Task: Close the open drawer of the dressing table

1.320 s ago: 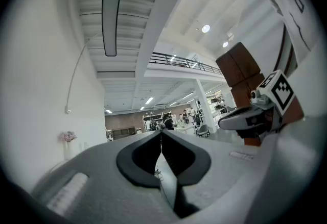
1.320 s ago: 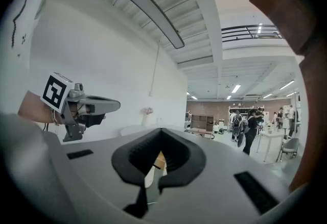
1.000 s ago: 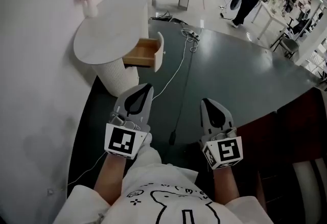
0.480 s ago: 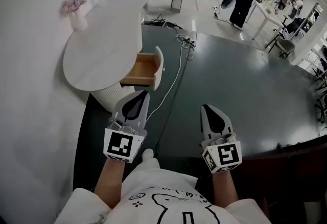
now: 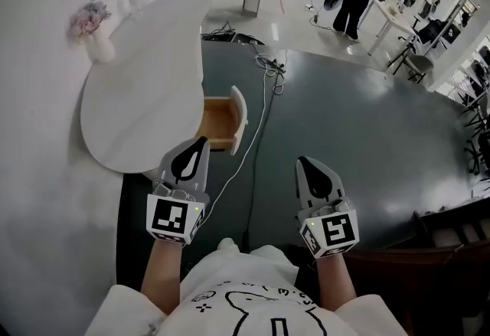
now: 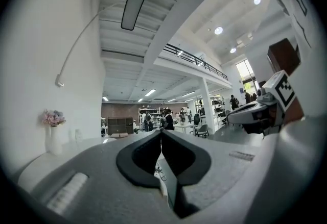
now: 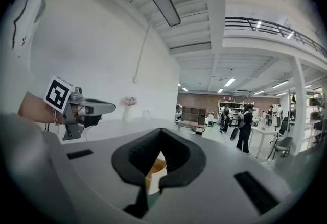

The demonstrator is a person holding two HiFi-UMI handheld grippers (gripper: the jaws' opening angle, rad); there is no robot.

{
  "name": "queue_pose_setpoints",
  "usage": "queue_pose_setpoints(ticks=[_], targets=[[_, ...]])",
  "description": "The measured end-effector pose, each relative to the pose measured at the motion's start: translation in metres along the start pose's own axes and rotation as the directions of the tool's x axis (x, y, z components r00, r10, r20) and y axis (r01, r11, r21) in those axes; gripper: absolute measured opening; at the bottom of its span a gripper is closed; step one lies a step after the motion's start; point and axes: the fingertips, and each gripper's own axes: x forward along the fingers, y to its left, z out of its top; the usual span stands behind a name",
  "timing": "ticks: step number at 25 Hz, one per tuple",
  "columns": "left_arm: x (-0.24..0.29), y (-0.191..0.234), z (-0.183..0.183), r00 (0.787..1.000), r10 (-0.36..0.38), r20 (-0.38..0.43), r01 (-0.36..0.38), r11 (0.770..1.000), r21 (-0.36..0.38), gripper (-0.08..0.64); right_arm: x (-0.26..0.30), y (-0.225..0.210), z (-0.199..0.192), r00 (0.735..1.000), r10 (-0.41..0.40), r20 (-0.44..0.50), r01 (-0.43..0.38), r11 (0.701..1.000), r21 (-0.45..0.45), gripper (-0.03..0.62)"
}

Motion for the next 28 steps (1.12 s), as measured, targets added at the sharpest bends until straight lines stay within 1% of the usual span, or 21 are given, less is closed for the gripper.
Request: queue_pose_setpoints(ticks=[4, 9, 16, 20, 24, 28], targets=[[0.012, 0.015, -0.009, 1.0, -0.001, -0.01, 0.0, 1.0, -0.009, 0.018, 0.022, -0.005, -0.002, 1.0, -0.008, -0.012, 0.008, 1.0, 0.003, -0.005], [0.023, 0.028, -0.028, 0.999, 0.017, -0.038, -0.018, 0.999, -0.031, 0.018, 0.046, -0.014, -0.014, 0.999, -0.016, -0.029, 0.017, 0.999, 0.035, -0.005], [0.052, 0.033, -0.041, 0.996, 0.048, -0.075, -0.05, 0.998, -0.025, 0.018, 0.082, -0.041, -0.028, 1.0, 0.013, -0.025, -0.011, 0.998, 0.06, -0.004], [0.084, 0.033, -0.044, 0.994, 0.068, -0.087, -0.069, 0.997, -0.015, 0.018, 0.107, -0.069, -0.032, 0.999, 0.037, -0.017, -0.036, 0.997, 0.068, -0.003], [0.132, 0.03, -0.045, 0.99, 0.101, -0.098, -0.104, 0.994, -0.019, 0.018, 0.134, -0.115, -0.034, 0.998, 0.058, -0.015, -0.057, 0.996, 0.068, -0.003], [0.183, 0.024, -0.055, 0.984, 0.114, -0.138, -0.119, 0.992, -0.03, 0.018, 0.165, -0.158, -0.041, 0.995, 0.091, -0.031, -0.088, 0.993, 0.081, -0.004]])
